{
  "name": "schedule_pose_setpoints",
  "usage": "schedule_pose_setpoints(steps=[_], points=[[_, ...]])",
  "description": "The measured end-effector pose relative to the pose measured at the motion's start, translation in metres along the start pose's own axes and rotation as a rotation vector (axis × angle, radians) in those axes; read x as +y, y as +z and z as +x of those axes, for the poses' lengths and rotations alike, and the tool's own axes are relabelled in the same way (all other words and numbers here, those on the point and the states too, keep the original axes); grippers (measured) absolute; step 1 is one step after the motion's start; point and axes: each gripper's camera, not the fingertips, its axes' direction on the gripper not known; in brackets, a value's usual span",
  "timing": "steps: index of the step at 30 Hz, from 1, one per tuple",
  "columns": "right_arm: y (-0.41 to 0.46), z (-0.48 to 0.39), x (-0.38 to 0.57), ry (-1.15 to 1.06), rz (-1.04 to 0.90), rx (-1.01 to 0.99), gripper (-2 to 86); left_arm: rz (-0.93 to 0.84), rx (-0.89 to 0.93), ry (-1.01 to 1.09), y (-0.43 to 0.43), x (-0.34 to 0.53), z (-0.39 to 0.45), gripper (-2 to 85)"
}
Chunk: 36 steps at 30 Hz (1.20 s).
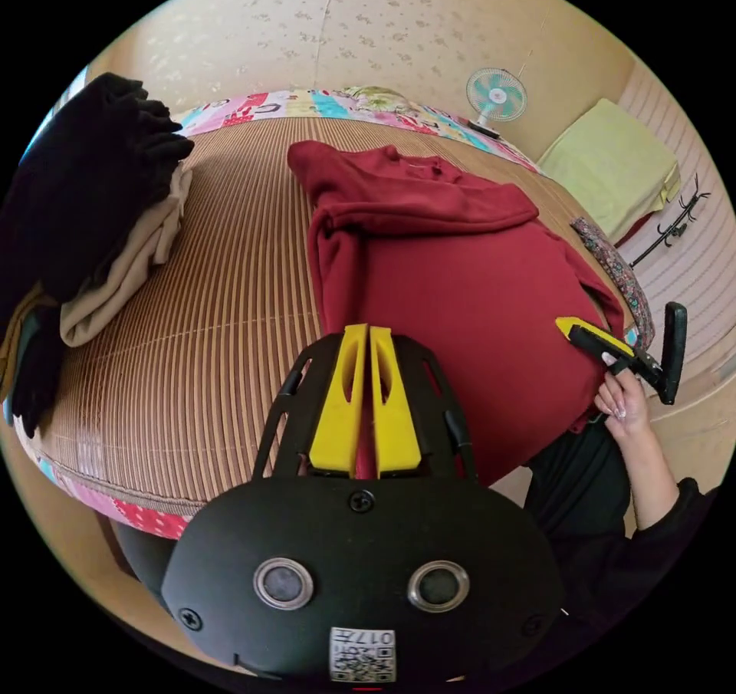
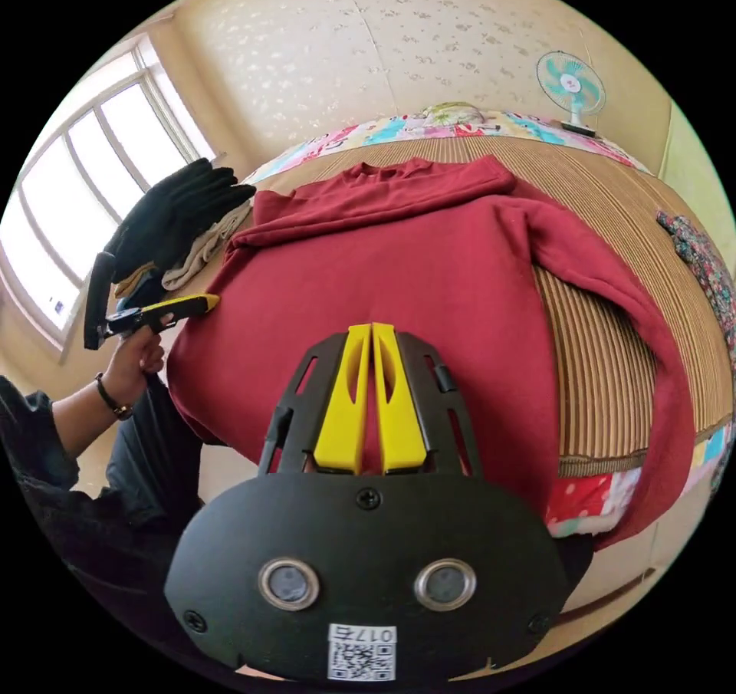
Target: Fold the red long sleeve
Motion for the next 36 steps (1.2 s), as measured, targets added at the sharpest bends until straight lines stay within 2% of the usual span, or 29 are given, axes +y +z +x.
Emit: schedule_pose_setpoints(steps=[1,3,4,6,9,13,15,16,18,19,21,22,23,25,27,28,30,32,33,36], points=[[-0.016,0.010,0.003,0.053,0.031,0.003,4.0,-0.002,-0.012,0.011,0.001,-0.001,0.002,-0.8],[-0.085,0.074,0.035,0.437,0.232,-0.062,5.3,0.022,0.005,-0.014,0.003,0.001,-0.003,-0.9],[-0.098,0.094,0.049,0.560,0.280,-0.120,5.8,0.033,0.022,-0.032,0.003,0.003,-0.007,-0.9],[-0.127,0.176,0.114,0.972,0.466,-0.503,9.5,0.081,0.140,-0.131,0.005,0.011,-0.029,-0.8],[-0.121,0.243,0.169,1.262,0.523,-0.801,13.5,0.094,0.328,-0.248,0.010,0.018,-0.063,-0.7],[-0.120,0.295,0.189,1.385,0.529,-0.832,12.4,0.096,0.421,-0.290,0.012,0.020,-0.081,-0.6],[-0.127,0.305,0.191,1.548,0.513,-0.802,7.3,0.106,0.423,-0.279,0.010,0.022,-0.083,-0.7],[-0.135,0.303,0.187,1.553,0.537,-0.770,5.7,0.108,0.429,-0.279,0.010,0.022,-0.085,-0.7],[-0.189,0.276,0.145,1.349,0.773,-0.554,4.2,0.120,0.478,-0.286,0.012,0.025,-0.094,-0.7],[-0.203,0.265,0.128,1.293,0.809,-0.481,4.0,0.124,0.490,-0.290,0.013,0.026,-0.096,-0.7],[-0.237,0.207,0.037,0.992,0.890,-0.263,3.6,0.136,0.503,-0.285,0.014,0.029,-0.099,-0.8],[-0.240,0.190,0.011,0.904,0.897,-0.246,3.6,0.139,0.500,-0.280,0.014,0.029,-0.099,-0.8],[-0.237,0.154,-0.043,0.726,0.889,-0.261,3.6,0.145,0.493,-0.272,0.014,0.030,-0.099,-0.8],[-0.213,0.091,-0.120,0.474,0.827,-0.373,3.6,0.150,0.488,-0.267,0.013,0.031,-0.099,-0.8],[-0.152,-0.009,-0.195,0.177,0.662,-0.504,3.7,0.153,0.489,-0.264,0.012,0.032,-0.099,-0.9],[-0.131,-0.034,-0.207,0.115,0.599,-0.528,3.8,0.154,0.492,-0.263,0.012,0.032,-0.099,-0.9],[-0.023,-0.124,-0.223,-0.016,0.278,-0.554,4.2,0.152,0.504,-0.275,0.012,0.033,-0.100,-0.9],[0.060,-0.170,-0.199,-0.022,0.026,-0.483,4.8,0.141,0.514,-0.293,0.011,0.034,-0.101,-0.8],[0.098,-0.191,-0.167,-0.013,-0.071,-0.372,5.4,0.119,0.515,-0.305,0.009,0.034,-0.100,-0.6],[0.124,-0.225,-0.072,-0.069,-0.065,-0.101,7.4,0.055,0.458,-0.285,-0.006,0.034,-0.092,0.6]])
